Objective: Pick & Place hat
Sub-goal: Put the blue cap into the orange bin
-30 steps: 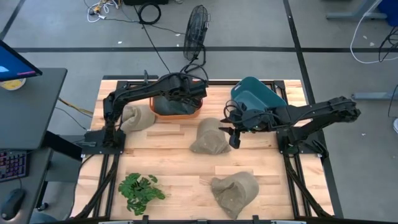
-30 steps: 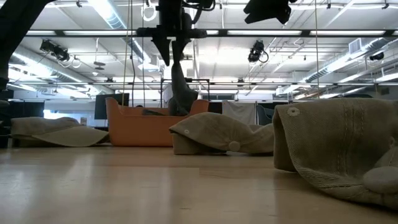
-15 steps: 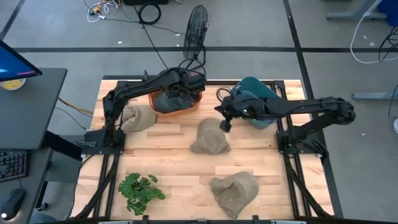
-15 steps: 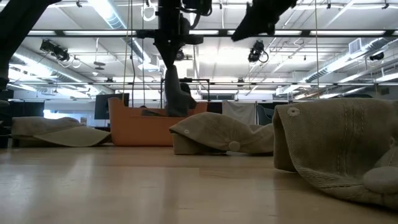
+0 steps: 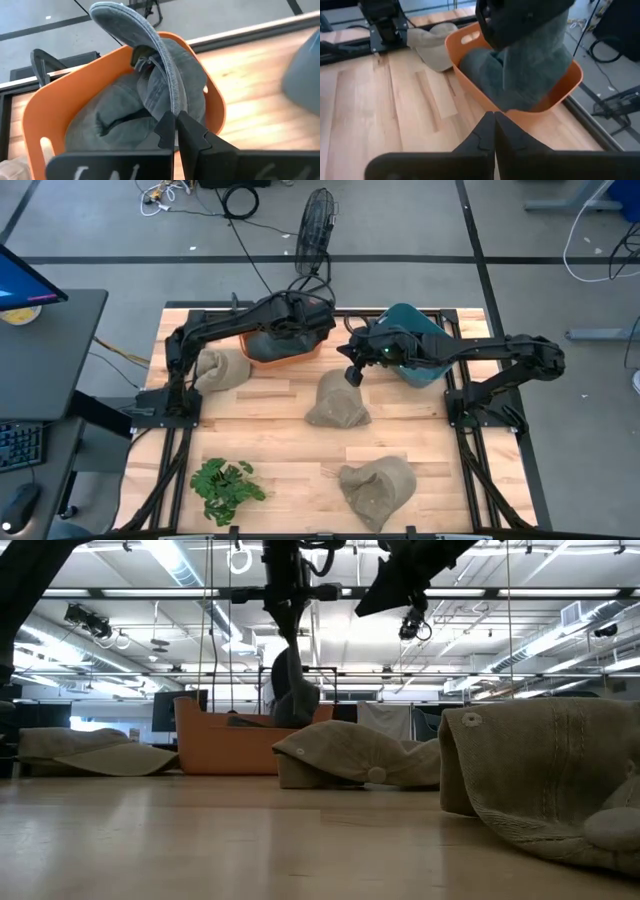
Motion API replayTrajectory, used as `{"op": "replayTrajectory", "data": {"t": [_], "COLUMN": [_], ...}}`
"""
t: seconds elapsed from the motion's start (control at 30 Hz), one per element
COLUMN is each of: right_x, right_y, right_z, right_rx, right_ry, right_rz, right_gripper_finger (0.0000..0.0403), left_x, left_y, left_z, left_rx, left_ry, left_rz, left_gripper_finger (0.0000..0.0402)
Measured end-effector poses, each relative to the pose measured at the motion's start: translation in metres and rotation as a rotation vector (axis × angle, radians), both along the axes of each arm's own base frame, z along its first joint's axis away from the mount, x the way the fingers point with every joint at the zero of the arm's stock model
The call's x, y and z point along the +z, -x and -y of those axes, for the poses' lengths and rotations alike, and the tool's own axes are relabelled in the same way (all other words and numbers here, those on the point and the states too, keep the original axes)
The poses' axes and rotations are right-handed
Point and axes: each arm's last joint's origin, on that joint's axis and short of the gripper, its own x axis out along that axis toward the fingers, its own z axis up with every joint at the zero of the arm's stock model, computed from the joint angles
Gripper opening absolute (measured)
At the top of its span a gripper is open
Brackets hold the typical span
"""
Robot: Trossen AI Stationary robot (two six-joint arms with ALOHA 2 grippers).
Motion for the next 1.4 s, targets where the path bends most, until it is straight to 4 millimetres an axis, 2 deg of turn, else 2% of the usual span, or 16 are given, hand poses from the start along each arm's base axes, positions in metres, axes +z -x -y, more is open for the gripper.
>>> {"op": "replayTrajectory", "data": {"t": [0.13,0.27,0.43,0.57,0.73,0.83,0.97,1.1,1.3,1.4], "right_x": [0.001,0.000,0.000,0.000,-0.001,-0.001,-0.002,-0.002,-0.002,-0.002], "right_y": [0.000,0.000,0.000,0.000,0.001,0.001,0.001,0.001,0.001,0.001], "right_z": [0.000,0.000,0.000,0.000,-0.001,-0.001,-0.001,-0.001,-0.002,-0.002], "right_rx": [0.007,0.015,0.018,0.018,0.020,0.021,0.021,0.022,0.045,0.065], "right_ry": [0.013,0.012,0.013,0.012,0.011,0.011,0.011,0.011,-0.004,-0.026], "right_rz": [0.003,-0.008,-0.011,-0.011,-0.025,-0.027,-0.032,-0.033,-0.031,-0.027], "right_gripper_finger": [0.0002,0.0002,0.0002,0.0002,0.0002,0.0002,0.0002,0.0002,0.0002,0.0002], "left_x": [-0.001,-0.008,-0.021,-0.024,-0.009,0.005,0.024,0.032,0.029,0.020], "left_y": [0.003,0.009,0.011,0.012,0.022,0.028,0.033,0.024,0.006,0.005], "left_z": [0.003,0.004,0.006,0.009,0.022,0.034,0.047,0.042,0.007,-0.017], "left_rx": [0.019,0.033,0.027,0.012,-0.012,-0.025,-0.080,-0.164,-0.241,-0.199], "left_ry": [-0.003,0.030,0.105,0.158,0.176,0.151,0.044,-0.017,-0.081,-0.075], "left_rz": [-0.025,-0.097,-0.146,-0.170,-0.195,-0.138,-0.069,0.017,0.064,0.042], "left_gripper_finger": [0.0012,0.0033,0.0079,0.0130,0.0186,0.0197,0.0182,0.0136,0.0018,0.0009]}}
